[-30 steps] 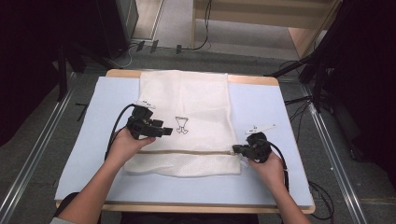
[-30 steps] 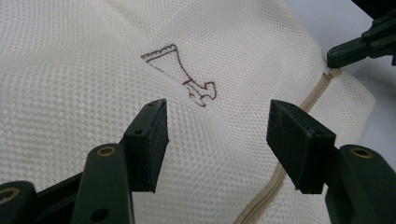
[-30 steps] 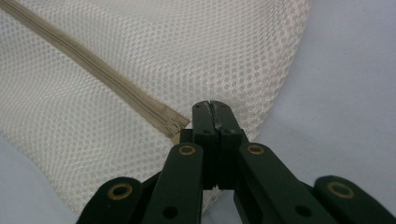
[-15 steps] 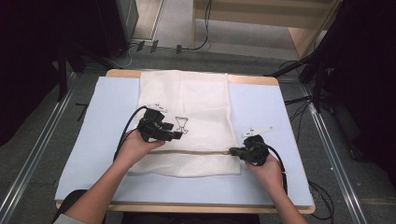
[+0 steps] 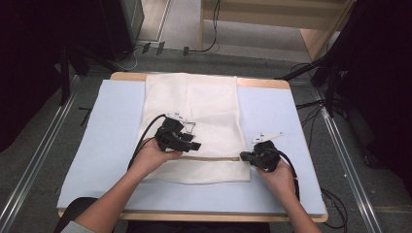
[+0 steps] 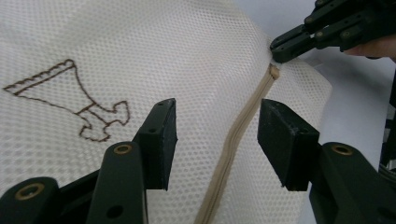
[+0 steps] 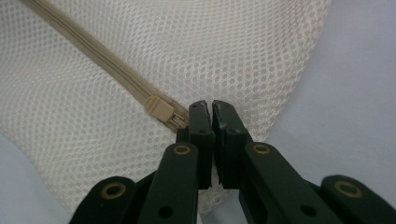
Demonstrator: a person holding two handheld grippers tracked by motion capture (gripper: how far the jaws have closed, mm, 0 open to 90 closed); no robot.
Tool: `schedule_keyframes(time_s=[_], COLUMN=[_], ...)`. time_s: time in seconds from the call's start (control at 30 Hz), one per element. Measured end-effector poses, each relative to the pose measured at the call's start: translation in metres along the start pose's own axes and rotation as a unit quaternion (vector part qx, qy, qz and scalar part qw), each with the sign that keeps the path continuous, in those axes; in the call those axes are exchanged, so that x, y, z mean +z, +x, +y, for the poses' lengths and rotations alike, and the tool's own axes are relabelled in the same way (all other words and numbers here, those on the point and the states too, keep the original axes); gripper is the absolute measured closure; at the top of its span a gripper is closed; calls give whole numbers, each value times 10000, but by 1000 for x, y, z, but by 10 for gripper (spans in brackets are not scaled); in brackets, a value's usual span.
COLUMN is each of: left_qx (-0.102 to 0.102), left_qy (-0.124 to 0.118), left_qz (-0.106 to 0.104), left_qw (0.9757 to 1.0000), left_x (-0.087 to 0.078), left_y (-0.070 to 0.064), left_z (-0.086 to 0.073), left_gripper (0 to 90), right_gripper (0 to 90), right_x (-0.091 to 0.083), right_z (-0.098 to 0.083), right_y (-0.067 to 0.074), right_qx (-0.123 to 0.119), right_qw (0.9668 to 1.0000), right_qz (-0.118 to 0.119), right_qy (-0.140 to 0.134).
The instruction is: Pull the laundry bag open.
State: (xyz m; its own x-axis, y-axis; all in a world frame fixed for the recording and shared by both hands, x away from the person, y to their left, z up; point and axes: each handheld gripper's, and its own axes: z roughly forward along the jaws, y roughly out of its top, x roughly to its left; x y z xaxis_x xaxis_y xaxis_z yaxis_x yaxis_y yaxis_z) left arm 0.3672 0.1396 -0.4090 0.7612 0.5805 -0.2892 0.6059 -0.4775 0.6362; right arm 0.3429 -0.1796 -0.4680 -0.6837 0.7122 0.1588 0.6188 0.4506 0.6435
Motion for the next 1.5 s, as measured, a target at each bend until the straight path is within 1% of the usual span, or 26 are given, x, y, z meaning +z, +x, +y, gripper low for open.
schedule_keyframes(time_s=[0.07, 0.2, 0.23, 0.27, 0.3, 0.33, 0.4, 0.43, 0.47, 0.5, 0.53, 0.63, 0.67, 0.73, 0.77, 0.9, 0.93, 1.0, 1.03, 1.07, 1.13, 1.17, 1.23, 1.33, 1.43, 1.5], left_qx=[54, 126, 130, 130, 150, 169, 206, 174, 174, 154, 150, 156, 151, 128, 156, 137, 187, 147, 126, 112, 111, 122, 141, 73, 129, 99], left_qy=[34, 34, -8, -8, -41, -37, -23, 21, 21, 18, 60, 123, 157, 183, 218, 292, 341, 360, 325, 377, 416, 432, 478, 551, 641, 634], left_qz=[-67, -191, -238, -238, -297, -269, -113, -102, -102, -137, -164, -171, -205, -218, -261, -336, -326, -310, -335, -348, -387, -421, -465, -531, -472, -469], left_qw=[10000, 9997, 9996, 9996, 9994, 9995, 9997, 9998, 9998, 9998, 9997, 9997, 9996, 9995, 9993, 9989, 9987, 9988, 9988, 9986, 9983, 9981, 9977, 9970, 9967, 9968], left_x=[5, 14, 17, 17, 21, 23, 26, 28, 28, 30, 34, 39, 43, 46, 51, 62, 64, 69, 72, 74, 78, 81, 85, 93, 102, 106], left_y=[-4, -11, -13, -13, -16, -18, -22, -22, -22, -23, -24, -25, -26, -27, -29, -34, -35, -37, -38, -38, -40, -40, -43, -46, -49, -49], left_z=[1, 4, 4, 4, 7, 8, 9, 11, 11, 12, 13, 15, 15, 16, 17, 20, 21, 22, 23, 24, 25, 25, 26, 27, 27, 26], left_gripper=[498, 543, 554, 571, 578, 582, 587, 592, 600, 606, 607, 603, 598, 581, 580, 592, 596, 596, 595, 598, 611, 644, 672, 703, 712, 716], right_gripper=[893, 896, 896, 896, 896, 896, 897, 899, 899, 900, 900, 900, 900, 900, 900, 900, 900, 900, 900, 900, 900, 900, 900, 900, 900, 900], right_x=[1, 1, 1, 1, 1, 1, 1, 1, 1, 1, 1, 1, 1, 2, 2, 1, 2, 1, 2, 2, 2, 2, 2, 1, 2, 1], right_z=[-2, -4, -4, -4, -4, -4, -5, -5, -5, -5, -5, -5, -5, -5, -5, -5, -5, -5, -5, -5, -4, -4, -4, -4, -4, -4], right_y=[0, -4, -3, -2, -1, 0, 1, 0, 0, -1, -2, -3, -3, -3, -3, -4, -4, -4, -4, -4, -4, -4, -4, -4, -4, -4], right_qx=[-51, 100, 108, 75, 20, 0, 14, 73, 73, 126, 120, 231, 188, 201, 197, 171, 161, 187, 199, 206, 206, 208, 207, 196, 203, 196], right_qw=[10000, 9998, 9998, 9999, 9999, 9999, 9999, 9998, 9998, 9998, 9997, 9996, 9996, 9996, 9996, 9996, 9996, 9996, 9996, 9996, 9996, 9996, 9996, 9996, 9996, 9996], right_qz=[7, 124, 110, 76, 43, -7, -25, -6, -6, 45, 49, 64, 67, 62, 76, 111, 105, 105, 110, 107, 116, 118, 124, 122, 120, 108], right_qy=[-84, -151, -148, -129, -148, -148, -161, -164, -164, -176, -186, -175, -179, -173, -170, -178, -183, -179, -173, -169, -161, -159, -157, -146, -162, -166])
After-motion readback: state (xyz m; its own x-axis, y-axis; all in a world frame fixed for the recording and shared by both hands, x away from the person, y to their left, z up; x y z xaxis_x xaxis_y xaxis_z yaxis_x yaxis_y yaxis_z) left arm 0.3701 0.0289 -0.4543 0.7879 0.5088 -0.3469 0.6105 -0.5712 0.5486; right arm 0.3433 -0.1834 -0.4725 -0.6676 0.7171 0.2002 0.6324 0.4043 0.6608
